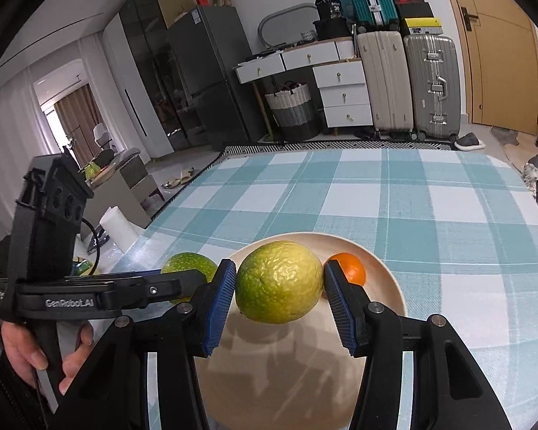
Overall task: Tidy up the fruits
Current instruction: 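Carry both green citrus fruits over the plate beside the oranges, then open both tools to release the green citrus onto the plate, then move both tools back toward the small fruits, then lower the left tool onto the brown round fruit and close it, then grasp the small yellow-brown pear with the right tool while the left tool holds the brown fruit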
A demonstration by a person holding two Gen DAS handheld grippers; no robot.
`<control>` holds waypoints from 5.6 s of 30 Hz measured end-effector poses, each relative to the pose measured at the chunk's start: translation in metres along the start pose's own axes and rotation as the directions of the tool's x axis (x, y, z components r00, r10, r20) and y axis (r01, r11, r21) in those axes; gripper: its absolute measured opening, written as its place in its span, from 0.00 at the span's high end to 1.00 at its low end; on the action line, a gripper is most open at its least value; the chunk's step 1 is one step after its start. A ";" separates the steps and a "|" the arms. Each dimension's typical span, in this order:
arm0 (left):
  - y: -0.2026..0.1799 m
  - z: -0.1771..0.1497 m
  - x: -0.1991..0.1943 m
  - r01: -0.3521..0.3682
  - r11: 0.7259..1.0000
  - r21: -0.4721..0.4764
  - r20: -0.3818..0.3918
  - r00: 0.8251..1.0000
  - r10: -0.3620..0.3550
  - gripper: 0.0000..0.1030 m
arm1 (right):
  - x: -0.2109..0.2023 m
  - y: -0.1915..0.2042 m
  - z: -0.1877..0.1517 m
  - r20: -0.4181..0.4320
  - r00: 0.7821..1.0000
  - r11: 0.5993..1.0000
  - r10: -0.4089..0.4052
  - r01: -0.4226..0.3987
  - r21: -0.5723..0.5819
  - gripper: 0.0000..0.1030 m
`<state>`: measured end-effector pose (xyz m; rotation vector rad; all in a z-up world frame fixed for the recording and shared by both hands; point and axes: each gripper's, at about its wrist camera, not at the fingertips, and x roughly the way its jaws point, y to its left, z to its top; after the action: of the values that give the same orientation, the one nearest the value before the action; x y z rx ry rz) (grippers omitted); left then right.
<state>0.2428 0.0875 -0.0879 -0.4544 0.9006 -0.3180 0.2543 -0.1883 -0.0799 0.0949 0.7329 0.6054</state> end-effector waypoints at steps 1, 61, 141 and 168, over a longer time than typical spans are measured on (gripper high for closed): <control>0.000 0.001 0.002 0.003 1.000 0.002 -0.002 1.000 -0.003 0.56 | 0.003 0.000 0.000 -0.006 1.000 1.000 -0.002 0.002 0.001 0.50; -0.093 -0.085 -0.119 -0.178 0.972 0.156 0.192 0.970 0.147 0.03 | -0.148 0.029 -0.058 0.180 0.981 0.997 -0.078 0.078 0.004 0.03; -0.069 -0.199 -0.061 0.146 0.958 0.246 -0.211 0.973 -0.094 0.77 | -0.140 0.004 -0.119 0.033 0.998 0.988 -0.058 0.052 0.148 0.01; -0.023 -0.158 -0.123 0.026 0.986 0.166 -0.070 0.997 -0.015 0.77 | -0.087 0.026 -0.138 -0.174 0.985 0.995 -0.005 0.022 0.096 0.43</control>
<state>0.0415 0.0840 -0.0778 -0.2998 0.9284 -0.4263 0.1011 -0.2318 -0.1234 0.1283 0.9317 0.5690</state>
